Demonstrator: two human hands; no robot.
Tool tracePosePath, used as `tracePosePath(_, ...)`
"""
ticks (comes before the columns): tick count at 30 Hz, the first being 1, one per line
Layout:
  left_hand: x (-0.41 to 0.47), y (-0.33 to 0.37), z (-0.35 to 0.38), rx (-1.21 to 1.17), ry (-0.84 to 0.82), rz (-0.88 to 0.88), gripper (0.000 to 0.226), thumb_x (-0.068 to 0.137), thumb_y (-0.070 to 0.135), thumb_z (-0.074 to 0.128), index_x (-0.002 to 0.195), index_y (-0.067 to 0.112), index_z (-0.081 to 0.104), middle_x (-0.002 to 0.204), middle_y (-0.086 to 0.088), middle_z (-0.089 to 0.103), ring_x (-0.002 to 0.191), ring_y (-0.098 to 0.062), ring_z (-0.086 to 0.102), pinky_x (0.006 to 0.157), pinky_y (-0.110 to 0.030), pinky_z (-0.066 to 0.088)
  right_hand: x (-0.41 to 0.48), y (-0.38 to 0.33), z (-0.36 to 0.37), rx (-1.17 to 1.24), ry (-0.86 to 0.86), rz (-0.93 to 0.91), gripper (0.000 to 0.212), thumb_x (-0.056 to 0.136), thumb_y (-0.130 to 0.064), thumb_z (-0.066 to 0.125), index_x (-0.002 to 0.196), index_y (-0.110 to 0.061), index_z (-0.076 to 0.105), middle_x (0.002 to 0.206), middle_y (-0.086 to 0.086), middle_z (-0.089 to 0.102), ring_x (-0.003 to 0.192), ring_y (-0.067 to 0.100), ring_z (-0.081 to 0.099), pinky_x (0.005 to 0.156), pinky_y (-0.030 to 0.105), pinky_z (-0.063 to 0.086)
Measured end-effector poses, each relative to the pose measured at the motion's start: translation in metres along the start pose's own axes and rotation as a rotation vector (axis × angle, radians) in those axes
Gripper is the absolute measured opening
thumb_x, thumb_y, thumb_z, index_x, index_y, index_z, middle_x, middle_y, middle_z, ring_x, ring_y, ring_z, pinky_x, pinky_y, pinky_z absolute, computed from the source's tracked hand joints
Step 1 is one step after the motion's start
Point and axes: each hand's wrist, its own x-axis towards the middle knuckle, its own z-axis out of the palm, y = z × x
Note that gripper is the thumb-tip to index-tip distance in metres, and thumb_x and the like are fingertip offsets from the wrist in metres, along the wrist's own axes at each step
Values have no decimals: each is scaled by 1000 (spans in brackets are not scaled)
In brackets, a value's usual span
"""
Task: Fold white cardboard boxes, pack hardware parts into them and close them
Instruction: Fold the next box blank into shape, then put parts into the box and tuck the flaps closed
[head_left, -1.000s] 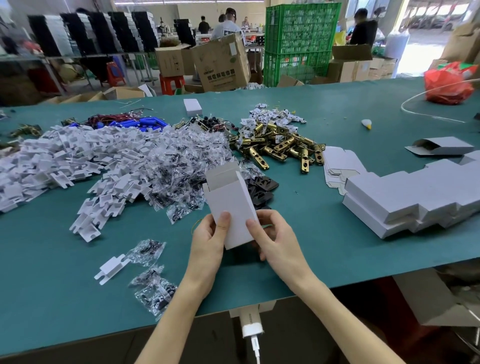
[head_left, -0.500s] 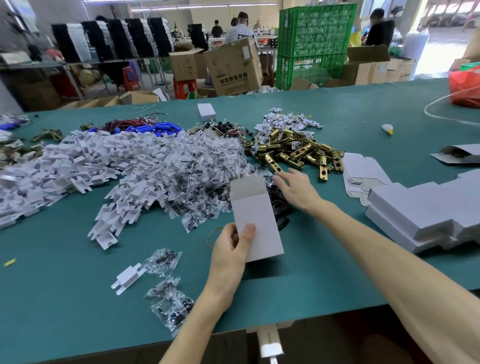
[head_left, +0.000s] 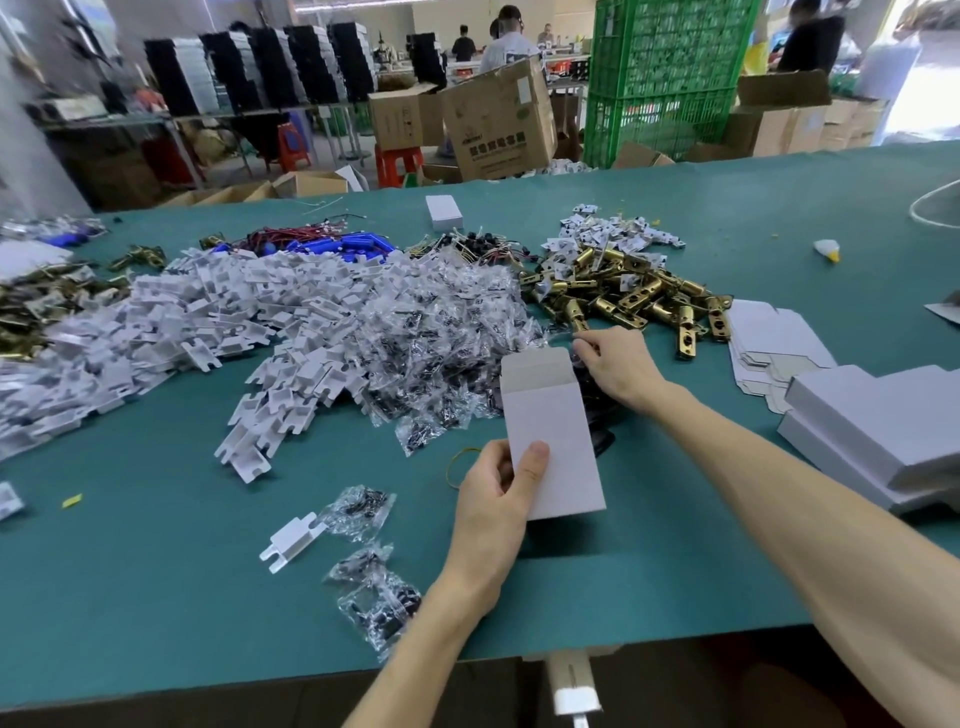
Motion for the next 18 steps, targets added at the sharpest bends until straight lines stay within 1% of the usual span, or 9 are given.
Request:
tracePosePath(2, -1, 0, 1, 9, -8, 6, 39, 92, 50, 65, 113, 16, 66, 102, 7, 78, 94, -11, 73, 77, -26, 57, 1, -2, -2, -26, -41, -3, 44, 107, -25, 43, 67, -15, 58, 73, 12, 62, 86, 42, 59, 92, 44, 40)
tracePosePath(4, -3, 1, 2, 17, -8, 10, 39, 92, 50, 65, 112, 17, 66, 102, 8, 78, 93, -9, 73, 75, -23, 55, 1, -4, -4, -41, -102, 10, 47, 110, -30, 36, 68, -19, 52, 74, 11, 56, 87, 37, 54, 95, 43, 36)
tracePosePath(6, -3, 2, 3, 18, -1, 11, 39, 91, 50, 65, 112, 17, 66, 101, 8, 78, 92, -8, 73, 75, -22, 55, -1, -5, -2, -44, -185, 43, 44, 111, -30, 26, 87, -19, 61, 85, 9, 56, 102, 34, 50, 98, 41, 28)
tracePosePath(8, -3, 3, 4, 25, 2, 9, 40, 90, 52, 65, 111, 18, 66, 100, 9, 78, 90, -7, 73, 74, -21, 55, -2, -4, 0, -24, -219, 67, 45, 111, -29, 23, 107, -16, 65, 94, 10, 59, 109, 32, 47, 96, 38, 24)
tracePosePath(10, -2, 3, 3, 23, 4, 3, 41, 91, 53, 64, 111, 17, 66, 101, 8, 78, 91, -8, 73, 74, -22, 55, -1, -7, 1, -28, -188, 66, 45, 110, -30, 29, 102, -12, 69, 96, 14, 61, 105, 35, 50, 96, 38, 29)
tracePosePath(13, -2, 2, 2, 12, 6, -2, 41, 92, 52, 65, 112, 16, 66, 103, 7, 78, 93, -9, 73, 75, -23, 55, 0, -9, 3, 68, -44, 96, 44, 105, -26, 43, 79, -1, 68, 93, 20, 65, 91, 42, 57, 85, 41, 44)
tracePosePath(14, -2, 2, 2, 9, 7, 0, 40, 92, 51, 65, 112, 16, 66, 103, 7, 78, 93, -9, 73, 75, -23, 55, -2, -11, 2, 87, -8, 99, 40, 103, -23, 47, 83, 1, 72, 96, 19, 67, 91, 41, 59, 85, 40, 46)
tracePosePath(16, -2, 2, 1, 8, 3, 2, 40, 93, 51, 65, 112, 15, 66, 102, 8, 78, 92, -8, 73, 74, -22, 55, -5, -13, -1, 83, 44, 103, 31, 100, -14, 50, 106, -4, 78, 101, 14, 72, 95, 33, 65, 90, 35, 48)
tracePosePath(18, -2, 1, 0, 10, -3, 2, 40, 93, 51, 65, 112, 16, 66, 100, 9, 78, 90, -7, 73, 73, -20, 54, -9, -15, -6, 91, 98, 128, 33, 99, -8, 49, 116, -11, 77, 108, 10, 76, 99, 29, 68, 92, 33, 49)
